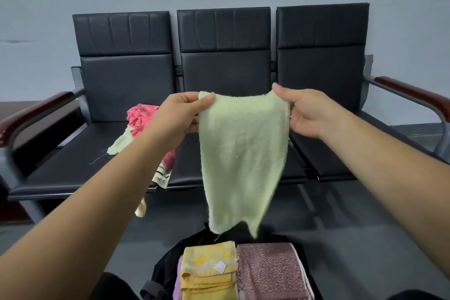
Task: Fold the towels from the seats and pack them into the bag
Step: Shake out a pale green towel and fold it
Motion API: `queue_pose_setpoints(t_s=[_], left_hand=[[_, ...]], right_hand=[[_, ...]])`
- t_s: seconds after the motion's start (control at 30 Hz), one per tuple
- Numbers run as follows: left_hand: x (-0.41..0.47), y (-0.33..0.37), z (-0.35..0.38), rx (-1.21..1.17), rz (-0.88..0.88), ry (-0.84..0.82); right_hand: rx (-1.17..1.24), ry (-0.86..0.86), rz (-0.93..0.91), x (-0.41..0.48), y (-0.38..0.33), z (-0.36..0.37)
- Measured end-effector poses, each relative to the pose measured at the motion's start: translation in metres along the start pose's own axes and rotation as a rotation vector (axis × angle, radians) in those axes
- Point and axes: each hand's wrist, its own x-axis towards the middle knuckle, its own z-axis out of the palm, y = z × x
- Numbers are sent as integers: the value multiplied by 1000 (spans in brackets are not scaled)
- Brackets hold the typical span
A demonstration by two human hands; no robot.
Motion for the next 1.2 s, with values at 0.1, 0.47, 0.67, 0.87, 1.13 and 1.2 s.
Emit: queue_pose_setpoints(t_s=[0.1,0.47,0.67,0.87,1.13,1.2], left_hand=[[2,4,2,-169,-18,-23],[17,-2,-1,49,113,116],[63,-14,-4,107,62,216],[145,-17,-17,37,-25,293],[228,32,-20,-83,263,331],[228,25,-19,-110,283,301]], right_hand=[[213,-155,33,-4,-4,-2],[-207,174,-177,11,-2,-11],[-301,294,-188,68,5,-14],[-359,396,-197,161,-24,-16],[-215,385,-468,219,-94,0],[-183,364,-478,219,-88,-6]])
